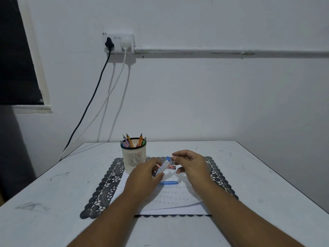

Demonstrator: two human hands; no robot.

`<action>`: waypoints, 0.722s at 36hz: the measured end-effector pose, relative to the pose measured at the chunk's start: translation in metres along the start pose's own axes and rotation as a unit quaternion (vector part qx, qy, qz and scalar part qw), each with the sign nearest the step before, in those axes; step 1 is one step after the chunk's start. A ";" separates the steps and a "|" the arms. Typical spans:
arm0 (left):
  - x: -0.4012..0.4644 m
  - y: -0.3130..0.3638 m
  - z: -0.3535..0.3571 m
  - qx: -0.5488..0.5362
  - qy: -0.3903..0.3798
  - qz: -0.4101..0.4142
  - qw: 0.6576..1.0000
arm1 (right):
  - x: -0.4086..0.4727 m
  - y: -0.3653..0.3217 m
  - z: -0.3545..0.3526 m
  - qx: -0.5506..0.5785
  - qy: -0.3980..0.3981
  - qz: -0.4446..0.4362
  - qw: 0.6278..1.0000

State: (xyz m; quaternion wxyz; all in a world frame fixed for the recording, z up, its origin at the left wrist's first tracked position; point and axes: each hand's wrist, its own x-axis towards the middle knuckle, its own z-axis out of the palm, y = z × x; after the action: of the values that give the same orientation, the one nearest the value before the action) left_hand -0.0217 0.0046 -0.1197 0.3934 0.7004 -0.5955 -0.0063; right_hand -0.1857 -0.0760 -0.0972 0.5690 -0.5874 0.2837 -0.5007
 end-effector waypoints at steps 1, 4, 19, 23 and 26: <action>0.000 -0.001 0.000 -0.002 0.001 0.000 1.000 | 0.000 0.000 0.000 0.002 -0.003 0.000 1.000; 0.000 -0.002 0.001 -0.002 0.003 0.001 1.000 | -0.001 -0.001 0.001 0.009 -0.010 0.000 1.000; 0.000 -0.002 0.001 0.008 0.002 0.011 1.000 | 0.000 0.000 0.002 0.002 -0.021 -0.004 1.000; 0.000 -0.002 0.001 0.011 0.004 0.012 1.000 | 0.000 0.001 0.001 -0.004 -0.023 -0.006 1.000; -0.001 -0.002 0.001 0.012 0.007 0.014 1.000 | 0.000 0.001 0.001 -0.006 -0.024 -0.009 1.000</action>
State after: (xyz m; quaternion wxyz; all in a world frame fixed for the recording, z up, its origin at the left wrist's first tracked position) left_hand -0.0208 0.0047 -0.1215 0.3889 0.6967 -0.6027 0.0114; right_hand -0.1847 -0.0755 -0.0977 0.5681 -0.6048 0.2676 -0.4898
